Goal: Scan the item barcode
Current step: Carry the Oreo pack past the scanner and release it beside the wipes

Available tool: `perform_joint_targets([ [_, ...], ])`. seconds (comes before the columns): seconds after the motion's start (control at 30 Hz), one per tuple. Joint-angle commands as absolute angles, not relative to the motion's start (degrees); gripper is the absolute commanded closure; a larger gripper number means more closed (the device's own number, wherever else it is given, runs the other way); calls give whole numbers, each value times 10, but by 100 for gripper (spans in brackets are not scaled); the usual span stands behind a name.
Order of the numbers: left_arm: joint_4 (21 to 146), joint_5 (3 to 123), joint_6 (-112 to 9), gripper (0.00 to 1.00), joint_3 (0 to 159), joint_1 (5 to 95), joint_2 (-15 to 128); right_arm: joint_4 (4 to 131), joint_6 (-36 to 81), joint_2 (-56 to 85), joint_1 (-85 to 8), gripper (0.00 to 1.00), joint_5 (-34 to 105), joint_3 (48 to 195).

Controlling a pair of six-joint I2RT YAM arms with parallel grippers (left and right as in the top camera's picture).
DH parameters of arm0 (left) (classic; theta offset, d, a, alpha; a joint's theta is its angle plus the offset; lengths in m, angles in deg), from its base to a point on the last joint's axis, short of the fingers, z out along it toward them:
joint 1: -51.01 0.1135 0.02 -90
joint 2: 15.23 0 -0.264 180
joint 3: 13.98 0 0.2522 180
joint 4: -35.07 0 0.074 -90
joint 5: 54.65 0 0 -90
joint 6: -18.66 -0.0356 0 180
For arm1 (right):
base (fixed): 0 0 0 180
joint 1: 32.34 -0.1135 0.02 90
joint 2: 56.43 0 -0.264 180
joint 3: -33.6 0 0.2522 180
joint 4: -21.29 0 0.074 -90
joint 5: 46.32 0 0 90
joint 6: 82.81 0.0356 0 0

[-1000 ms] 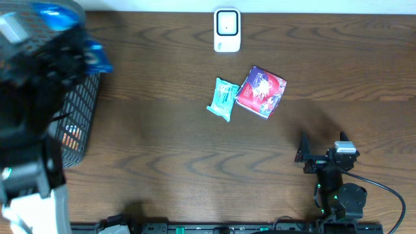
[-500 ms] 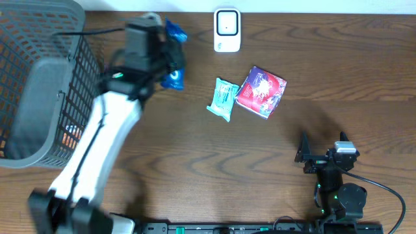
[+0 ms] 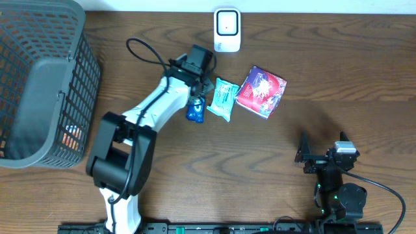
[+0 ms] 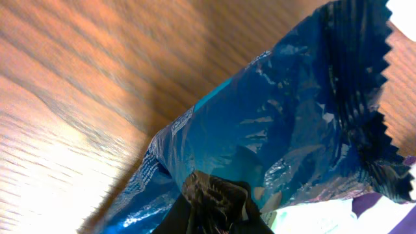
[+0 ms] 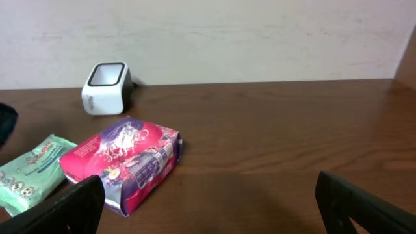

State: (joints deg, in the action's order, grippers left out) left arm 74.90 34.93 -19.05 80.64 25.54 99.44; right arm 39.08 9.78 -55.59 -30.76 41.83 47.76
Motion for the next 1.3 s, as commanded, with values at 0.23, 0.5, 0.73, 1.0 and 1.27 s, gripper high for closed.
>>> perform_joint_targets([
  [0.23,651,330,-121,93,810,190,1023,393,105,-558,-305,1,419,477],
  [0.5,577,327,-70,92,810,188,1023,393,105,-558,-305,1,419,477],
  [0.73,558,295,-86,58,810,204,1023,393,105,-558,-305,1,418,477],
  [1.0,591,297,-218,34,812,252,985,393,105,-558,-305,1,418,477],
  [1.27,608,297,-490,34,812,303,818,393,105,-558,-305,1,419,477],
])
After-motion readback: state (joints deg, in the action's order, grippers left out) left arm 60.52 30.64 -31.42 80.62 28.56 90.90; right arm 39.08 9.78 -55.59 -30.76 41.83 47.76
